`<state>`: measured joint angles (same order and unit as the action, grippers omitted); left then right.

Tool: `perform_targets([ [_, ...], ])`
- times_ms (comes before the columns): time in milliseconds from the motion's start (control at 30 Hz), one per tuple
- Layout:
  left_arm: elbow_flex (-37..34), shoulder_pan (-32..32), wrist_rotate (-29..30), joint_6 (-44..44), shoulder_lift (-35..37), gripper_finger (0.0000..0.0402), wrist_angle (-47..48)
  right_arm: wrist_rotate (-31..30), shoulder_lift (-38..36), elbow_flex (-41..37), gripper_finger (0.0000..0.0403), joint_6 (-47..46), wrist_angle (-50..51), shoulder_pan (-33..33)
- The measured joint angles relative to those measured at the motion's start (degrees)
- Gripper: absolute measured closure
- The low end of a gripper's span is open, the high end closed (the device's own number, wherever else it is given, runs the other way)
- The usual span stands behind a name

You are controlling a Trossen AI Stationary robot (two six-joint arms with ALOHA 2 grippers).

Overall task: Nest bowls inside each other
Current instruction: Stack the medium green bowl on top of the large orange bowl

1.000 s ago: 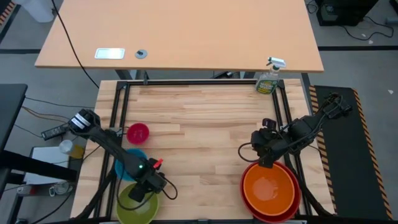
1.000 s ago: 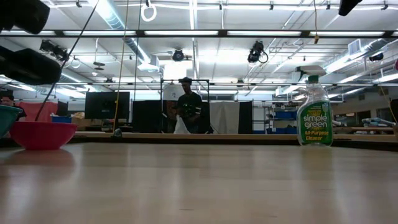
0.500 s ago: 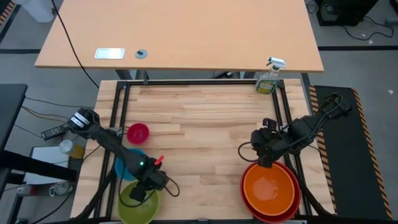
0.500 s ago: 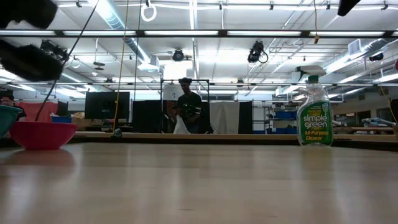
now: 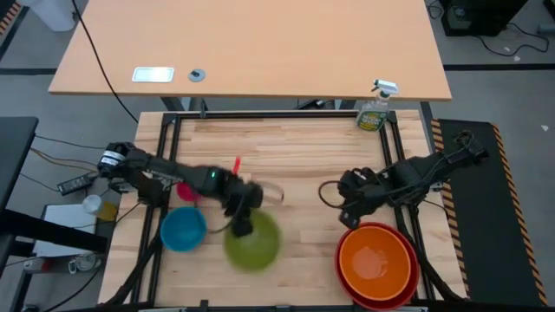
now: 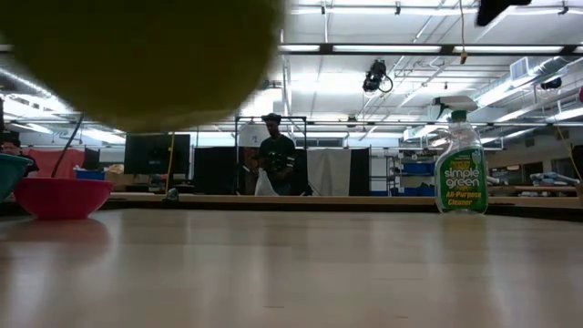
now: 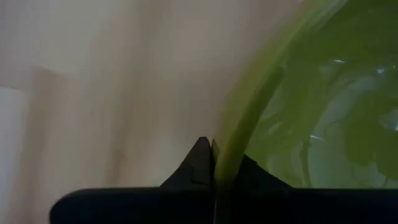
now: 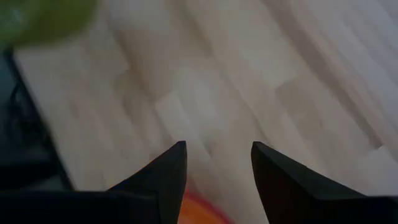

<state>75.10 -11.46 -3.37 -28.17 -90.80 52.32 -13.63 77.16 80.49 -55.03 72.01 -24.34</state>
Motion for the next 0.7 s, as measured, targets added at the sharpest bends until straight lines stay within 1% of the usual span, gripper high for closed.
perform_targets([
  [167,-1.12,6.76,7.47,-12.08,0.00,0.0393,-5.68,-3.75,4.37,0.00,0.0222,-2.80,-2.86,1.70],
  [233,-2.01,8.91,8.64,-16.96,-0.02,0.0393,-9.09,-4.92,5.93,0.00,0.0222,-2.90,-3.94,2.25],
  [300,-2.33,10.78,8.59,-20.16,-0.02,0.0393,-11.42,-6.56,7.05,0.00,0.0223,-3.34,-4.71,2.58],
  [467,-2.33,13.04,9.82,-23.10,0.00,0.0393,-15.83,-13.67,7.72,-0.02,0.0222,-7.63,-5.51,3.07],
  [600,-2.35,13.27,14.49,-25.43,0.00,0.0393,-15.49,-16.29,7.20,-0.02,0.0223,-11.09,-5.73,4.00],
  [700,-2.35,13.30,17.57,-27.74,0.00,0.0393,-15.85,-16.92,7.17,-0.02,0.0223,-12.17,-7.72,4.82],
])
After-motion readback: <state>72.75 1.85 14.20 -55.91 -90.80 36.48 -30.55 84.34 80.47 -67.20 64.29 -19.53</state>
